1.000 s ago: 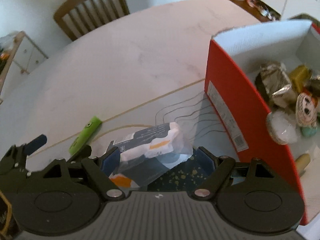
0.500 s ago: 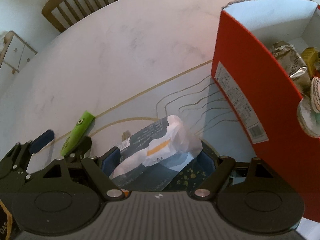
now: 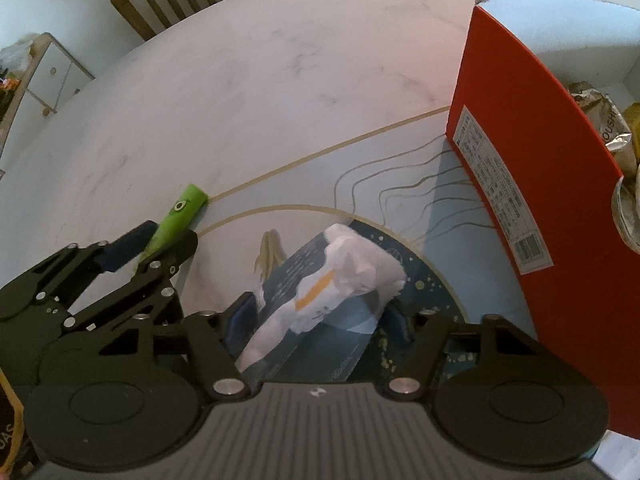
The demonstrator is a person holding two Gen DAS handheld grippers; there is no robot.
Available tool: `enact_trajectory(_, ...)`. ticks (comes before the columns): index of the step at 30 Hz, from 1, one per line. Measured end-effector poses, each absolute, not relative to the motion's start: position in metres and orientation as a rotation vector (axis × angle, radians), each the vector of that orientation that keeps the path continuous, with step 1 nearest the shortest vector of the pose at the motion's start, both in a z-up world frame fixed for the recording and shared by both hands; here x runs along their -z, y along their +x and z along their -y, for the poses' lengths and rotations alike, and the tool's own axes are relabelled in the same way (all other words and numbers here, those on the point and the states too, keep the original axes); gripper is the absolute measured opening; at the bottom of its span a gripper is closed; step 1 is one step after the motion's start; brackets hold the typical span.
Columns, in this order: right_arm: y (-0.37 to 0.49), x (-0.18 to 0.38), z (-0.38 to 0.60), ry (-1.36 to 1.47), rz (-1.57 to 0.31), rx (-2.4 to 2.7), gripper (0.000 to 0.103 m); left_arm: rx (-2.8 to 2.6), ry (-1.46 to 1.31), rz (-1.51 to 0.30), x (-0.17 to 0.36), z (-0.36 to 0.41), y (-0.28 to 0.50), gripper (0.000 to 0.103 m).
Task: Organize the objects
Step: 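Grasp the green tube with the left tool while the right tool grasps the printed plastic bag, then carry the green tube and plastic bag with both tools into the red box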
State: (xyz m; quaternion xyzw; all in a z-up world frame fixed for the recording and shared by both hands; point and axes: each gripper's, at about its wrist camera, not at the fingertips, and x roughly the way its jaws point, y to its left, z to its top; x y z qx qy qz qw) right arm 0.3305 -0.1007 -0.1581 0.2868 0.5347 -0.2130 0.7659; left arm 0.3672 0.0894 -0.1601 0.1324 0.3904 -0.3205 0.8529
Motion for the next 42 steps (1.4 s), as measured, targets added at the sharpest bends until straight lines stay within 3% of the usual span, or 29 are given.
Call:
enact_trajectory(3,0.327,0.157,0.101,0.621,-1.157,0.451,0.058,0.668,0.292,-0.828,0.159,-0.086,0.363,0.015)
enact_trajectory(13,0.311,0.151,0.100,0.619,-1.123,0.397,0.036,0.624,0.245,-0.868,0.157,-0.087,0.348,0.015)
enact_trajectory(29,0.252,0.111,0.101,0.643,-1.074,0.254,0.033,0.532,0.072,-0.912,0.109,-0.109,0.298,0.015)
enact_trajectory(42,0.202,0.059,0.134,0.647,-0.977,0.148,0.033,0.518,0.011,-0.871,0.047,-0.080,0.242,0.015)
